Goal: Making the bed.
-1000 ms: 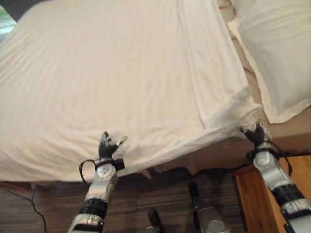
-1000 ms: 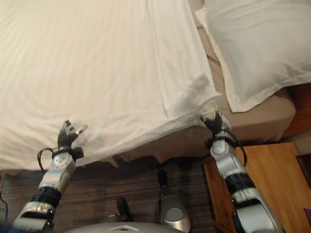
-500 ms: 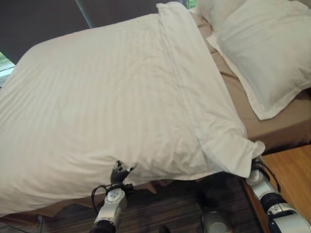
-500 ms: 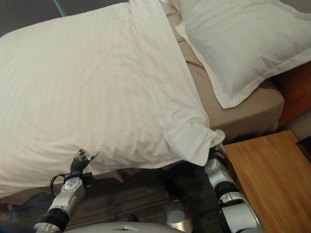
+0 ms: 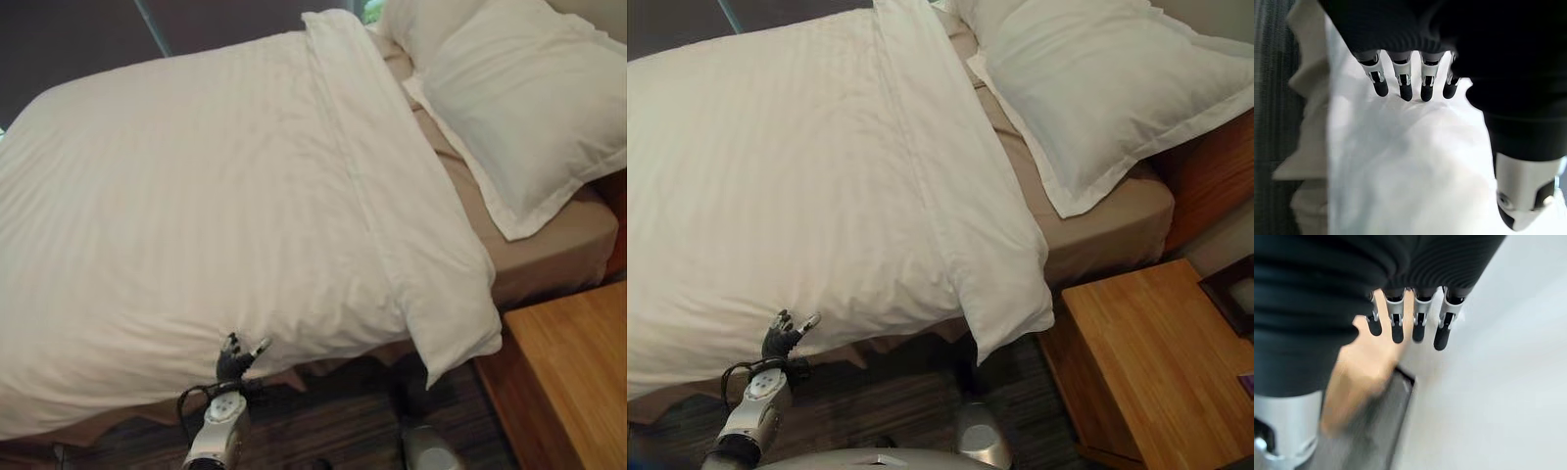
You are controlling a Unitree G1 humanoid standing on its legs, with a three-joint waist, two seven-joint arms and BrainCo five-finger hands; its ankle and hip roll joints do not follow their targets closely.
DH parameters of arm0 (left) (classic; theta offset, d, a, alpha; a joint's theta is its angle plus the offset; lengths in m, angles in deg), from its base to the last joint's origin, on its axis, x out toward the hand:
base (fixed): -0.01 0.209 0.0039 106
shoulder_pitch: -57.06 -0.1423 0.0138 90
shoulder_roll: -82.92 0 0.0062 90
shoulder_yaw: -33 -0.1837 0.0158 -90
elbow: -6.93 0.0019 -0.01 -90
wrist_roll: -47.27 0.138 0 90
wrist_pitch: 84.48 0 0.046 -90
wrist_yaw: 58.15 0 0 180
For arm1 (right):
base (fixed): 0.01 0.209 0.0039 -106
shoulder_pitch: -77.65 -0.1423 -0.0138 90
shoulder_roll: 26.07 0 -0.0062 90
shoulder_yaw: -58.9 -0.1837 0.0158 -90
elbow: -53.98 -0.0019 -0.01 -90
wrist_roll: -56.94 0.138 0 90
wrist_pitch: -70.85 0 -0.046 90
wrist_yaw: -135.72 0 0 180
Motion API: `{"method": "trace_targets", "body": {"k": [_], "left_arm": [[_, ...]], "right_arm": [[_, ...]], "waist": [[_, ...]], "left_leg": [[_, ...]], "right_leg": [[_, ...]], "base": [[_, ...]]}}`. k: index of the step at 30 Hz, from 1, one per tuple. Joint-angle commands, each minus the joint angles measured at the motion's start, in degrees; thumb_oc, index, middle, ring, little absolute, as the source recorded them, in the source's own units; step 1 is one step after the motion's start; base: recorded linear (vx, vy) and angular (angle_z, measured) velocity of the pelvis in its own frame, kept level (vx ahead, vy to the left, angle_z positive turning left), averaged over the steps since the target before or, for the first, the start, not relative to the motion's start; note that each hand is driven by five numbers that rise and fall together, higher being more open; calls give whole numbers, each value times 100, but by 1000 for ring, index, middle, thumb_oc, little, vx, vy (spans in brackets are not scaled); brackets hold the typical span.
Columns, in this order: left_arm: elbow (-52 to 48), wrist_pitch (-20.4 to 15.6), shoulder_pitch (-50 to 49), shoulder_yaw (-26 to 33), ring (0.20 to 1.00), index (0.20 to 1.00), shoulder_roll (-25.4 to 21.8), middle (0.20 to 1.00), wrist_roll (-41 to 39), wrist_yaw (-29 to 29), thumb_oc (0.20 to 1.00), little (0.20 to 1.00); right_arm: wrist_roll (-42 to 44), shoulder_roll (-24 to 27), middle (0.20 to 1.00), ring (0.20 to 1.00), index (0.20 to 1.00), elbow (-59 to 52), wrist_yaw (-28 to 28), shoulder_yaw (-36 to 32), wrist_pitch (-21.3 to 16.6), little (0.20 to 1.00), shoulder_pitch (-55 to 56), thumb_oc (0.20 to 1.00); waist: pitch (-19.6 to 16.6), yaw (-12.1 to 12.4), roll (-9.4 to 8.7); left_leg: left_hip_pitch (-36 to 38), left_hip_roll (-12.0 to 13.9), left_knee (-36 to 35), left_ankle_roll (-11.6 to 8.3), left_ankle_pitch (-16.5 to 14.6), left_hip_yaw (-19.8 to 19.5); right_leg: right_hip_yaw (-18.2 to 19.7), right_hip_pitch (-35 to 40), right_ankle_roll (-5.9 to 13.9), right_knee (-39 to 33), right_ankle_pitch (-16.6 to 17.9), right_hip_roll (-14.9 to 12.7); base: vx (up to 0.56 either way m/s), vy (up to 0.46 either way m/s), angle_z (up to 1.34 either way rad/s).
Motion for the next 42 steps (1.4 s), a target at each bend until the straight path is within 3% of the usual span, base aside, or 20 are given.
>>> {"method": "trace_targets", "body": {"k": [1, 2, 3, 4, 9, 13, 17, 18, 20, 24, 28, 31, 33, 36, 39, 42], "left_arm": [[-184, -224, 236, 140, 1000, 1000, -111, 1000, -6, 23, 1000, 1000], [-129, -164, 339, 211, 1000, 1000, -84, 1000, -36, -47, 1000, 1000], [-98, -74, 377, 275, 1000, 1000, -83, 1000, -17, -76, 1000, 1000], [-98, -74, 379, 275, 1000, 1000, -86, 1000, -17, -76, 1000, 1000], [-128, 117, 384, 344, 1000, 1000, -135, 1000, 80, -3, 1000, 1000], [-73, 97, 446, 341, 1000, 1000, -265, 1000, -72, 154, 1000, 1000], [-11, 63, 467, 343, 1000, 1000, -307, 1000, -233, 175, 1000, 1000], [45, -12, 477, 292, 1000, 1000, -317, 1000, -367, 203, 1000, 1000], [85, -42, 510, 249, 1000, 1000, -319, 1000, -433, 220, 1000, 1000], [247, -320, 789, -74, 1000, 1000, -319, 1000, -872, 409, 1000, 1000], [316, -397, 918, -112, 1000, 1000, -358, 1000, -971, 455, 1000, 1000], [530, -425, 1203, -154, 1000, 1000, -365, 1000, -998, 481, 1000, 1000], [802, -424, 1490, -173, 1000, 1000, -362, 1000, -971, 483, 1000, 1000], [829, -425, 1454, -10, 1000, 1000, -373, 1000, -1019, 507, 1000, 1000], [888, -337, 1311, 91, 1000, 1000, -366, 1000, -1024, 593, 1000, 1000], [879, -272, 1266, 31, 1000, 1000, -273, 1000, -904, 656, 1000, 1000]], "right_arm": [[684, 24, 1000, 1000, 1000, -440, 419, 99, -343, 1000, -553, 1000], [1593, -3, 297, 297, 297, -1521, 431, -142, -712, 297, -659, 297], [2709, -126, 200, 200, 200, -2730, 371, -492, -1102, 200, -634, 200], [2709, -130, 200, 200, 200, -2741, 371, -495, -1095, 200, -628, 200], [4319, -821, 200, 200, 200, -4939, -29, -617, -1847, 200, -852, 200], [5963, -1345, 200, 200, 200, -5362, -261, -792, -2543, 200, -1283, 200], [6575, -1601, 200, 200, 200, -5538, -371, -827, -2863, 200, -1558, 200], [7052, -1830, 200, 200, 200, -5576, -406, -808, -3155, 200, -1846, 200], [7212, -1917, 200, 200, 200, -5584, -445, -760, -3293, 200, -2020, 200], [7759, -2156, 200, 200, 200, -5400, -407, -666, -3806, 200, -3087, 200], [7793, -2103, 200, 200, 200, -5002, -346, -652, -3791, 200, -3303, 200], [7732, -2083, 200, 200, 200, -4007, -326, -578, -3488, 200, -3277, 200], [7505, -2099, 200, 200, 200, -2982, -308, -633, -2985, 200, -2978, 200], [7054, -2001, 200, 200, 200, -2196, -239, -842, -2536, 200, -2477, 200], [6776, -1824, 200, 200, 200, -1858, -318, -1176, -2253, 200, -1773, 200], [6482, -1524, 200, 200, 200, -1536, -356, -1470, -2072, 200, -1221, 200]], "waist": [[108, -28, -260], [68, -70, -350], [13, -98, -417], [2, -90, -423], [-123, -50, -480], [-171, 69, -416], [-140, 122, -358], [-125, 178, -295], [-95, 205, -256], [202, 315, 80], [252, 319, 205], [356, 300, 366], [490, 203, 513], [526, 122, 619], [473, -13, 613], [428, -163, 488]], "left_leg": [[1, 214, 73, -210, 0, -310], [29, 234, 73, -205, -32, -294], [37, 254, 73, -202, -51, -254], [19, 254, 73, -205, -33, -246], [48, 306, 73, -219, -50, -222], [11, 317, 73, -253, -40, -267], [-9, 316, 73, -264, -35, -305], [-73, 310, 73, -274, -15, -334], [-112, 310, 73, -284, 1, -344], [-533, 274, 73, -318, 153, -453], [-698, 262, 73, -326, 201, -478], [-851, 258, 73, -344, 249, -497], [-913, 258, 73, -354, 255, -498], [-1003, 267, 73, -357, 286, -484], [-945, 294, 73, -369, 264, -457], [-829, 305, 73, -357, 173, -422]], "right_leg": [[121, 560, 303, -170, -821, -395], [147, 569, 321, -170, -811, -375], [164, 556, 327, -170, -790, -354], [174, 533, 321, -170, -774, -352], [126, 536, 319, -170, -750, -340], [58, 535, 310, -170, -766, -348], [50, 526, 311, -170, -766, -350], [48, 472, 297, -170, -761, -347], [46, 440, 297, -170, -757, -349], [85, 83, 277, -170, -690, -375], [93, -62, 273, -170, -657, -384], [91, -167, 269, -170, -646, -375], [90, -217, 282, -170, -667, -364], [57, -285, 290, -170, -674, -350], [27, -233, 301, -170, -696, -328], [-6, -137, 319, -170, -749, -318]], "base": [[14, 8, 10], [24, 9, 8], [0, 0, 0], [16, -4, -12], [42, 4, -13], [45, -4, 21], [9, -1, 1], [-31, -32, 0], [-30, -13, 1], [-123, -35, 5], [-72, -16, 18], [-72, -33, 5], [-45, -6, 1], [-22, 0, -1], [27, 17, -3], [29, 30, -3]]}}
